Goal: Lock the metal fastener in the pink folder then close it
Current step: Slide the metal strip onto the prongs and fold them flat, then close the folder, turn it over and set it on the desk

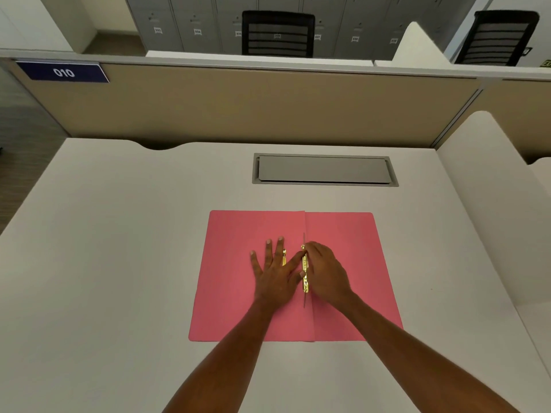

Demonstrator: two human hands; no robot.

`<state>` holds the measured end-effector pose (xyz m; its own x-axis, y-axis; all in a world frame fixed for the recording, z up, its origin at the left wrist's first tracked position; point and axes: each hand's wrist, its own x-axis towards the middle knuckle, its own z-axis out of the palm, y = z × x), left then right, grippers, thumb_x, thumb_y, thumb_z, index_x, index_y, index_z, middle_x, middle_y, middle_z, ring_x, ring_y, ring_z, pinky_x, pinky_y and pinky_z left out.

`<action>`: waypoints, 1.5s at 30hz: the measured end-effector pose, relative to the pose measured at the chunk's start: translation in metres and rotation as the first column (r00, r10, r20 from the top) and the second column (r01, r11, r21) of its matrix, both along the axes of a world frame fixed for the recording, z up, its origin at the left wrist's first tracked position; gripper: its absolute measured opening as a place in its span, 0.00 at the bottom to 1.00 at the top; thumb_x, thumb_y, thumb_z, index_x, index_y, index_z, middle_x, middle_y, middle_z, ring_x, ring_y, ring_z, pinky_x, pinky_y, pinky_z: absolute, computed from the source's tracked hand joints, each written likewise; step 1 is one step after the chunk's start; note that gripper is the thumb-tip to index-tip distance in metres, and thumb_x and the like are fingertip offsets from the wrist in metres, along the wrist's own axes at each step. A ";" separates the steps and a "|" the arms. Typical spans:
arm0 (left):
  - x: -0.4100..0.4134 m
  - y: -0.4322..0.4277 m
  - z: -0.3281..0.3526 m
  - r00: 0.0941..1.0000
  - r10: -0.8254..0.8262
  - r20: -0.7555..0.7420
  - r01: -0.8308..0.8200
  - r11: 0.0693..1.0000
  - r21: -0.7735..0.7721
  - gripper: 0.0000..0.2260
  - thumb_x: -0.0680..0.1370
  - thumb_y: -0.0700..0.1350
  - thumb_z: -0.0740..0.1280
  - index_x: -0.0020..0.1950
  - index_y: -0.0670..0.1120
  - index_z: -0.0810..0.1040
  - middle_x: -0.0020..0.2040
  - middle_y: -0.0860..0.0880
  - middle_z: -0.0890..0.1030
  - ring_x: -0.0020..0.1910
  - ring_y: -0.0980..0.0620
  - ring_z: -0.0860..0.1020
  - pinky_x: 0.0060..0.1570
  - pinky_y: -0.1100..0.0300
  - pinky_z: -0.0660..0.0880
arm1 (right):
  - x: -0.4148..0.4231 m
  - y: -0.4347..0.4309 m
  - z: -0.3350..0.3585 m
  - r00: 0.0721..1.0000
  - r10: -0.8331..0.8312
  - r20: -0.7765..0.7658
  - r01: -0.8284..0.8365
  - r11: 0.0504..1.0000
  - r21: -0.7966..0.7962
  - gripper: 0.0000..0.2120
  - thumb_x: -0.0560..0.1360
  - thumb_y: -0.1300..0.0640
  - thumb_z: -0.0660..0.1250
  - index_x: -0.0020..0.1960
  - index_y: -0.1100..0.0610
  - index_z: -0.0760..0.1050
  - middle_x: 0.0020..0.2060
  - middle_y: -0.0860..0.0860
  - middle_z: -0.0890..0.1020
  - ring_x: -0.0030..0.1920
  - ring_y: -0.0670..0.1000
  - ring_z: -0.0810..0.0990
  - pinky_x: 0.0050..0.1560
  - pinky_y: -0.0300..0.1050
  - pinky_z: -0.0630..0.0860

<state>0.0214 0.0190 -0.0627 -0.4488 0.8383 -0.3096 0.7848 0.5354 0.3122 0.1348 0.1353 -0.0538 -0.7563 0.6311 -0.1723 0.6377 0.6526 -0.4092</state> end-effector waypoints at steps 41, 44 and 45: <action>-0.094 -0.103 0.030 0.312 0.863 0.397 -0.930 0.362 -0.057 0.16 0.82 0.47 0.65 0.67 0.45 0.84 0.64 0.38 0.85 0.67 0.33 0.80 0.72 0.39 0.76 | 0.034 -0.035 -0.009 0.956 0.155 0.249 -0.162 0.987 0.009 0.39 0.88 0.42 0.52 0.87 0.59 0.37 0.87 0.57 0.40 0.88 0.59 0.39 0.88 0.58 0.46; -0.097 -0.105 0.033 0.323 0.855 0.406 -0.922 0.382 -0.070 0.14 0.82 0.49 0.65 0.59 0.42 0.85 0.59 0.37 0.85 0.61 0.33 0.81 0.68 0.41 0.78 | 0.034 -0.036 -0.009 0.955 0.153 0.256 -0.165 0.986 0.024 0.38 0.88 0.42 0.52 0.87 0.59 0.37 0.87 0.57 0.40 0.88 0.59 0.39 0.88 0.58 0.46; -0.098 -0.105 0.034 0.325 0.851 0.412 -0.921 0.385 -0.068 0.13 0.81 0.49 0.65 0.56 0.42 0.85 0.57 0.36 0.86 0.60 0.33 0.82 0.66 0.42 0.79 | 0.034 -0.036 -0.009 0.954 0.152 0.259 -0.166 0.986 0.031 0.38 0.88 0.42 0.52 0.87 0.59 0.38 0.87 0.57 0.40 0.88 0.59 0.39 0.88 0.58 0.46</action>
